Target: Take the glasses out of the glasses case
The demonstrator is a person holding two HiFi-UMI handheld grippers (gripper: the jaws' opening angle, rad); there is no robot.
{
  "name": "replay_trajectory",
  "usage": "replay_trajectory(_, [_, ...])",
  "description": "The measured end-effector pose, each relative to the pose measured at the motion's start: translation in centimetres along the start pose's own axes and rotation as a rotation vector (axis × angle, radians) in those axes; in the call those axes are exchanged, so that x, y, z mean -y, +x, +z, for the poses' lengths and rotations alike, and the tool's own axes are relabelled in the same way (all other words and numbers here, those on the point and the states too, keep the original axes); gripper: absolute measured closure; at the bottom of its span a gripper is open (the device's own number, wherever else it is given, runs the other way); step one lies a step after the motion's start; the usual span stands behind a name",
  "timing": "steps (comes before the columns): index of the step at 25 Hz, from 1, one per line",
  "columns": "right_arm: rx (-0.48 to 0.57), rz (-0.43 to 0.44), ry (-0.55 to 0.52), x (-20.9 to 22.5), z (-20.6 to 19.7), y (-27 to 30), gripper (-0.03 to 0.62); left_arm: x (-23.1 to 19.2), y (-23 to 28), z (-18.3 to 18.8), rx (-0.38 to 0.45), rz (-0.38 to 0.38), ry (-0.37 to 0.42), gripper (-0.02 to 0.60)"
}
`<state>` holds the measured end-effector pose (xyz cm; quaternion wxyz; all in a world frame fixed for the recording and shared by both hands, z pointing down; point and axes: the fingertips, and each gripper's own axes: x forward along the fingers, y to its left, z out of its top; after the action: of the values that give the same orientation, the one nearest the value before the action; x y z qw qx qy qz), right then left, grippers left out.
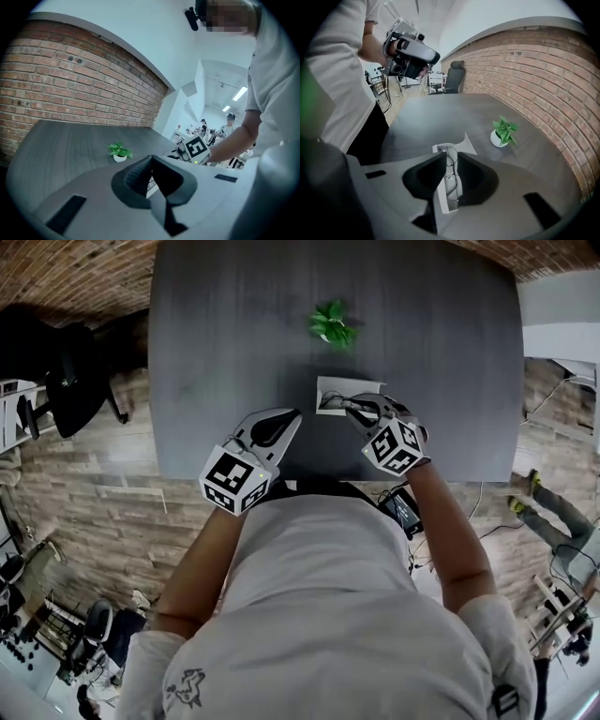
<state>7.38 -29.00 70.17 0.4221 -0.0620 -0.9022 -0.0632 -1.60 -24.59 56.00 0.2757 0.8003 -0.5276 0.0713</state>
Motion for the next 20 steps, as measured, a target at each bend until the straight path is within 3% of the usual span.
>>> replay_trajectory(20, [-0.113, 0.063, -0.079, -0.2, -3.5, 4.8, 0.551, -0.4, 0.7, -2.1, -0.040, 0.006, -0.046, 0.571])
